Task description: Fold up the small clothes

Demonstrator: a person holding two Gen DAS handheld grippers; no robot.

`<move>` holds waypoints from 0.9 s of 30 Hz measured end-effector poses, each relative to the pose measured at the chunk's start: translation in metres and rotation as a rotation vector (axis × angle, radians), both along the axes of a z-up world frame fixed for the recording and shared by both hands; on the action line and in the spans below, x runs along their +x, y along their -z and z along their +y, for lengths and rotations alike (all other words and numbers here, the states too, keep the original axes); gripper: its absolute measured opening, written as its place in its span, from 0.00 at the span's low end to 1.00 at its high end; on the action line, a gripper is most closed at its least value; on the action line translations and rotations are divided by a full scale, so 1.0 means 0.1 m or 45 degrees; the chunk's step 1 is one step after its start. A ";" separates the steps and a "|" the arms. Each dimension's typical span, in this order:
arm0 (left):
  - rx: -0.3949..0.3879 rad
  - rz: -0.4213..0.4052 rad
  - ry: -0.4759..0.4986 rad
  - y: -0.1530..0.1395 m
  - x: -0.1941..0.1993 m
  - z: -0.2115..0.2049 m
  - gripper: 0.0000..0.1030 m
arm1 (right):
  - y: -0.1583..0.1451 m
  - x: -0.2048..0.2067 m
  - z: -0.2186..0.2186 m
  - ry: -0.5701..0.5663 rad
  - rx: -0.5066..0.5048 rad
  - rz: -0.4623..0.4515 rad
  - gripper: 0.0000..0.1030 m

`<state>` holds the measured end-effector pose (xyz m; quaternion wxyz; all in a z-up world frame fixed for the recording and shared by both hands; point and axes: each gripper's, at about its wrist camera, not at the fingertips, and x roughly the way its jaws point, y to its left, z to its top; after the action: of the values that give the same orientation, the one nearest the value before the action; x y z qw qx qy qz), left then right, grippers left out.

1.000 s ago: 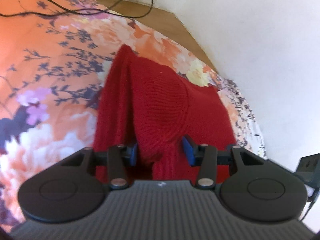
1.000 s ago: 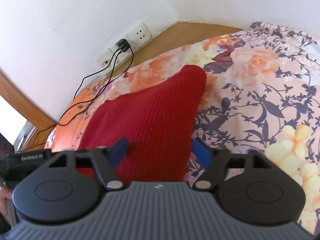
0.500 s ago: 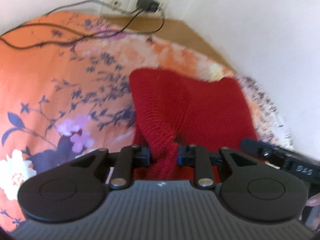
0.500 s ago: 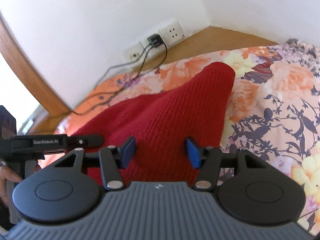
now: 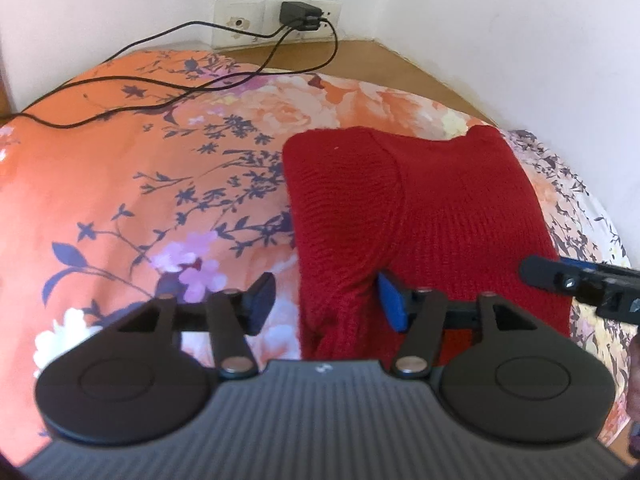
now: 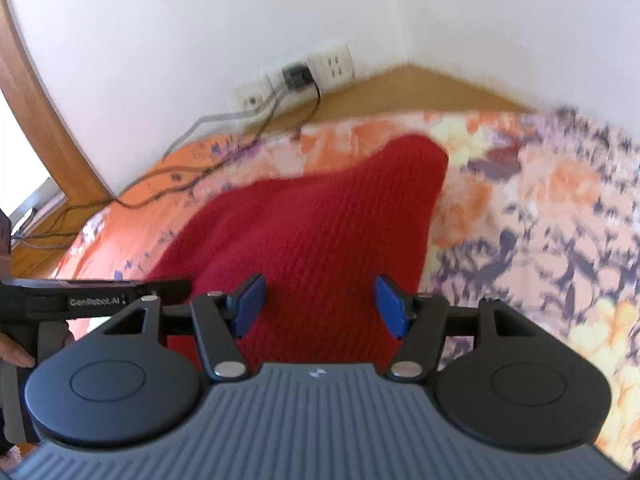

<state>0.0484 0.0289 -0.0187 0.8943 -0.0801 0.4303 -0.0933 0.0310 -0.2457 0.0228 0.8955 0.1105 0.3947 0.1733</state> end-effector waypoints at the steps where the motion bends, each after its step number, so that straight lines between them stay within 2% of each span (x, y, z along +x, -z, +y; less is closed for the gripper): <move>1: -0.005 0.003 -0.005 -0.01 0.00 0.01 0.59 | 0.06 0.02 0.00 0.003 0.010 0.015 0.66; 5: 0.012 -0.007 -0.018 -0.16 -0.08 -0.01 0.56 | 0.08 0.00 0.11 0.014 -0.046 -0.014 0.70; 9: 0.040 -0.068 -0.016 -0.37 -0.25 -0.05 0.58 | -0.01 -0.08 0.13 0.049 -0.063 -0.034 0.73; 13: 0.059 -0.122 -0.003 -0.51 -0.41 -0.13 0.68 | -0.11 -0.25 0.11 0.118 -0.051 -0.053 0.89; 16: 0.086 -0.137 0.004 -0.54 -0.50 -0.21 0.69 | -0.16 -0.42 0.09 0.161 -0.078 -0.099 0.99; 19: 0.127 -0.130 0.011 -0.53 -0.58 -0.28 0.69 | -0.18 -0.56 0.07 0.194 -0.112 -0.101 1.00; 27: 0.181 -0.049 0.039 -0.41 -0.68 -0.40 0.69 | -0.12 -0.75 0.01 0.269 -0.135 0.017 1.00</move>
<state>-0.0193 -0.0114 0.0220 0.9043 -0.0081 0.4198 -0.0777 -0.0445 -0.2451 0.0349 0.9108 0.1051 0.3953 0.0560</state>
